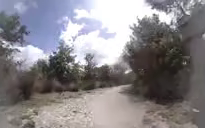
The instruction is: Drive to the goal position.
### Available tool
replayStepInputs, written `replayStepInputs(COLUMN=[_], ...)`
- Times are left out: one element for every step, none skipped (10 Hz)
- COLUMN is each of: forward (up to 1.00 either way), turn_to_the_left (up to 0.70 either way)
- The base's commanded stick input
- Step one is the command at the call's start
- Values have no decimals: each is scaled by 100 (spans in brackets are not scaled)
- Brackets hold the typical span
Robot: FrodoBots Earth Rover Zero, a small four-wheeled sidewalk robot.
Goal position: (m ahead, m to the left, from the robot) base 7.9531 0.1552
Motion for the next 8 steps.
replayStepInputs(forward=[70, 70, 70, 70, 70, 70, 70, 70], turn_to_the_left=[0, 0, 0, 0, 0, 0, 0, 0])
